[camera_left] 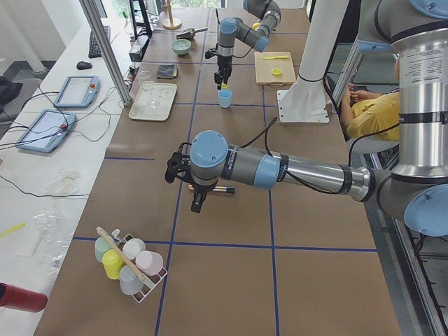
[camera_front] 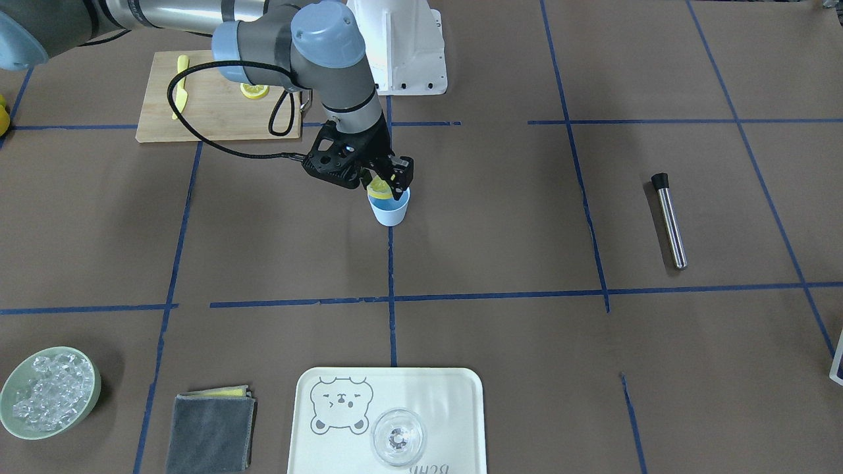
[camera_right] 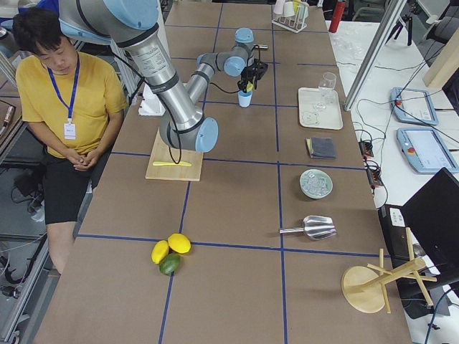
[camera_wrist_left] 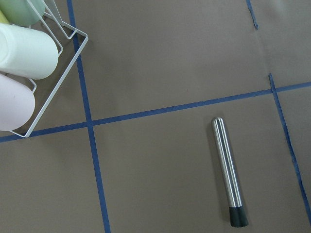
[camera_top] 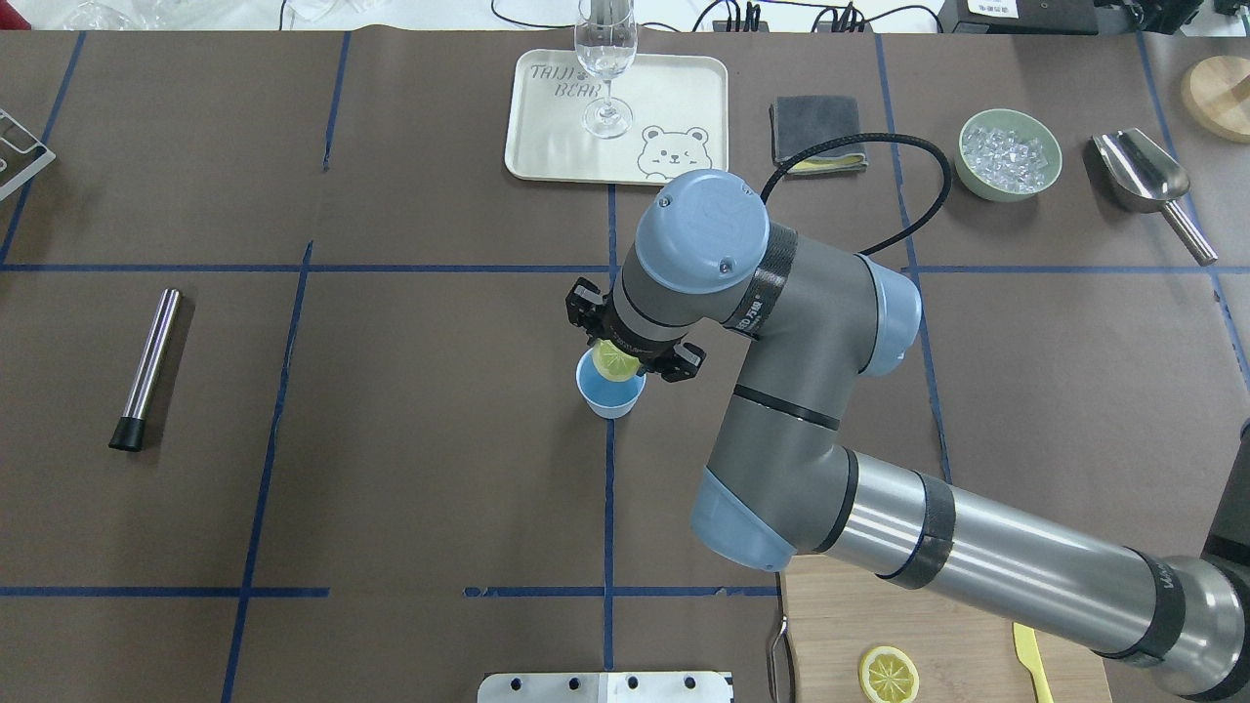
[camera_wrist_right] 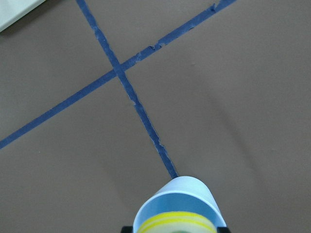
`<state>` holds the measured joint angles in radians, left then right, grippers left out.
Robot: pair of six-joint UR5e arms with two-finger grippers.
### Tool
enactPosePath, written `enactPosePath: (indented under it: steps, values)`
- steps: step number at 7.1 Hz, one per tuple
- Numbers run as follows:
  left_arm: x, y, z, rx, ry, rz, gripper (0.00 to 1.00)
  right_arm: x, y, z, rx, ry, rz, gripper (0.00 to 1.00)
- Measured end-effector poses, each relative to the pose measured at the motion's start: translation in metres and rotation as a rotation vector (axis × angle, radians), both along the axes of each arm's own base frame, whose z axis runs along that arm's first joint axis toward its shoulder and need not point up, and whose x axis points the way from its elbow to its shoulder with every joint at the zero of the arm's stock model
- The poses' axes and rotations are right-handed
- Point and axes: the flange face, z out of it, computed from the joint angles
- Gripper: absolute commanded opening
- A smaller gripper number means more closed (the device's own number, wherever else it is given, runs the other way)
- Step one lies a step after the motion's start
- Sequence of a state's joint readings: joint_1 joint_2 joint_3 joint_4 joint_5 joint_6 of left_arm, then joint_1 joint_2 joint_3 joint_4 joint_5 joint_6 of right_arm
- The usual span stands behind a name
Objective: Squeeze lemon into cup
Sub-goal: 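Open the right gripper to drop the lemon slice into the cup, then raise the right arm away while the left gripper grasps the steel muddler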
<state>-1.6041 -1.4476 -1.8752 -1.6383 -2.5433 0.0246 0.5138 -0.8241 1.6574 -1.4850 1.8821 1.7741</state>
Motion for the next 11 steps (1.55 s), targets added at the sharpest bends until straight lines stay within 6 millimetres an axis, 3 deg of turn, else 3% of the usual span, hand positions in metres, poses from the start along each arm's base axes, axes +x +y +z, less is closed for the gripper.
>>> enactPosePath:
  steps: [2,5,7,8,9,10,11]
  values:
    - [0.0,0.002,0.002,-0.004,0.0,0.0,1.0,-0.006,0.007,0.002,-0.001,0.002,-0.012,0.65]
    - [0.001,0.002,0.002,-0.006,0.001,0.001,1.0,-0.013,0.013,0.004,-0.003,0.008,-0.021,0.79]
    - [0.0,0.002,0.001,-0.002,0.0,0.001,1.0,-0.016,0.015,0.006,-0.003,0.013,-0.026,1.0]
    - [0.001,0.001,-0.002,0.009,-0.001,0.003,1.0,-0.012,0.014,0.003,0.002,0.005,-0.027,1.0]
    - [0.004,-0.001,-0.003,0.021,-0.001,0.005,1.0,0.006,0.011,0.003,0.003,-0.011,-0.028,1.0]
    - [0.015,-0.007,0.001,0.031,0.002,0.012,1.0,0.042,0.01,0.022,0.011,-0.021,-0.044,1.0]
    - [0.046,-0.016,0.004,0.032,0.007,0.027,1.0,0.083,0.011,0.051,0.046,-0.014,-0.077,1.0]
